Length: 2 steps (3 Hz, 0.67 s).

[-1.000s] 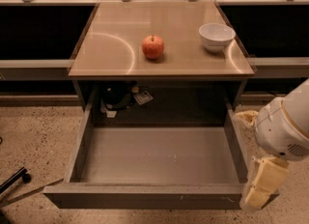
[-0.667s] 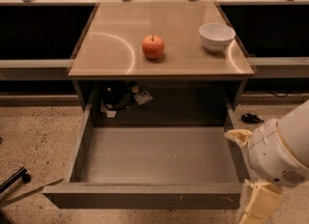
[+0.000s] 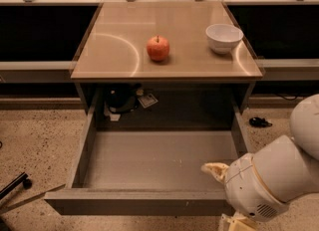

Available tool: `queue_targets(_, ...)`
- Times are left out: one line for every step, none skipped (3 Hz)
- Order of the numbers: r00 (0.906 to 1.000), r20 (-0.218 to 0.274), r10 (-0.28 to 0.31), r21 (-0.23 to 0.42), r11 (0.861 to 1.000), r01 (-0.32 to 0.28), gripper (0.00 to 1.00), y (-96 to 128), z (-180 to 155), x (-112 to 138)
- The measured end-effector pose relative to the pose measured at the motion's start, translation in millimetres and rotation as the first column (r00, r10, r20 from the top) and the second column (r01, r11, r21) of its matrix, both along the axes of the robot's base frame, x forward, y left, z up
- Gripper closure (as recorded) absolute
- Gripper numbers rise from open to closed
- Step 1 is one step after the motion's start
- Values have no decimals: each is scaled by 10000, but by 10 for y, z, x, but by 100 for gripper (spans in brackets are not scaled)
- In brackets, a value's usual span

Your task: Close top drawer

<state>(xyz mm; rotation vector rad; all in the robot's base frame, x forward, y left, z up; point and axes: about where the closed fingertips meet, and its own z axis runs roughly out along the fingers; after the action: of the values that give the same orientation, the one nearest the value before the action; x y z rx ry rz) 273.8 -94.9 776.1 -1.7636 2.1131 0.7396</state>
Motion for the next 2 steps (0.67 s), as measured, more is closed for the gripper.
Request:
queue_targets(9976, -450, 528, 216, 9984, -519, 0, 214, -197, 41)
queue_targets(9976, -450, 528, 216, 9984, -519, 0, 214, -197, 41)
